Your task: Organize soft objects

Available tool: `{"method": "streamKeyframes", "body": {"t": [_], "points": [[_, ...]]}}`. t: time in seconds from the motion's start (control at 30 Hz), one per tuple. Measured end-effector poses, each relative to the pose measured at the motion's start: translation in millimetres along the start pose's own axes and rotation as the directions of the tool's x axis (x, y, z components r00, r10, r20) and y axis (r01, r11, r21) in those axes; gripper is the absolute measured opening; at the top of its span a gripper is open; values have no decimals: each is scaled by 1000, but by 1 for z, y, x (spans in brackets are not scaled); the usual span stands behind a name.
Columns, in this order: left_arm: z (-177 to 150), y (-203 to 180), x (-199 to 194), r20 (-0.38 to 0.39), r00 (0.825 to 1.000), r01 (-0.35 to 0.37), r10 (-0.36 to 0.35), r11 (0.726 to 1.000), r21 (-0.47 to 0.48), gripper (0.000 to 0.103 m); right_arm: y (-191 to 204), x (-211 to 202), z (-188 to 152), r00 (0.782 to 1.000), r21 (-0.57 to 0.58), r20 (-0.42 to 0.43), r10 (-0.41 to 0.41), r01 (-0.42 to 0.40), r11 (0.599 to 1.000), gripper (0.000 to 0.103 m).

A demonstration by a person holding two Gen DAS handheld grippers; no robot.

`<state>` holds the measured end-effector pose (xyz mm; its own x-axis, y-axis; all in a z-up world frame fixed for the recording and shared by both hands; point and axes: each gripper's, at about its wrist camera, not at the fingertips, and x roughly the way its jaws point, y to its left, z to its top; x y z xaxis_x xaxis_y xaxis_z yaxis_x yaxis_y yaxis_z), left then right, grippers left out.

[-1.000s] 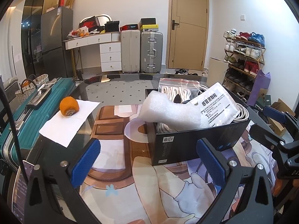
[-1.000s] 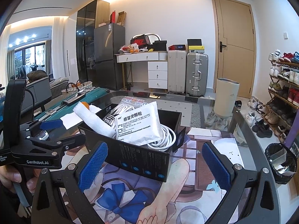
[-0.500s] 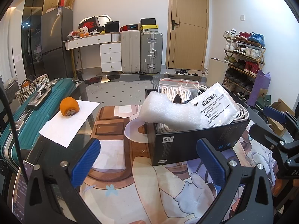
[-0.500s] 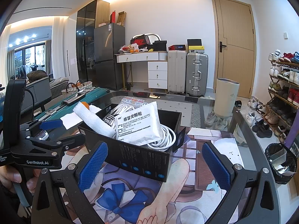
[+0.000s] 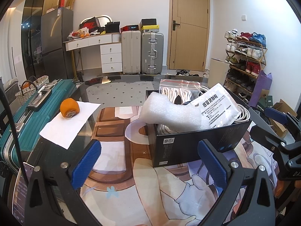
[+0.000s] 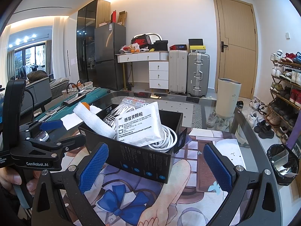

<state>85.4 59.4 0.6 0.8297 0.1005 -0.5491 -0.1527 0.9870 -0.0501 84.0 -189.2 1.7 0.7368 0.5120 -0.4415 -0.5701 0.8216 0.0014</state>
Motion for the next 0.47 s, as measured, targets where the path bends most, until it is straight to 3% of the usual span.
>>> {"method": "streamKeyframes", "body": {"t": [0.47], "points": [[5, -3, -4, 13, 1000, 3, -4, 1000, 6, 103, 1, 1, -2, 1000, -2, -11, -5, 5, 1000, 102]]}}
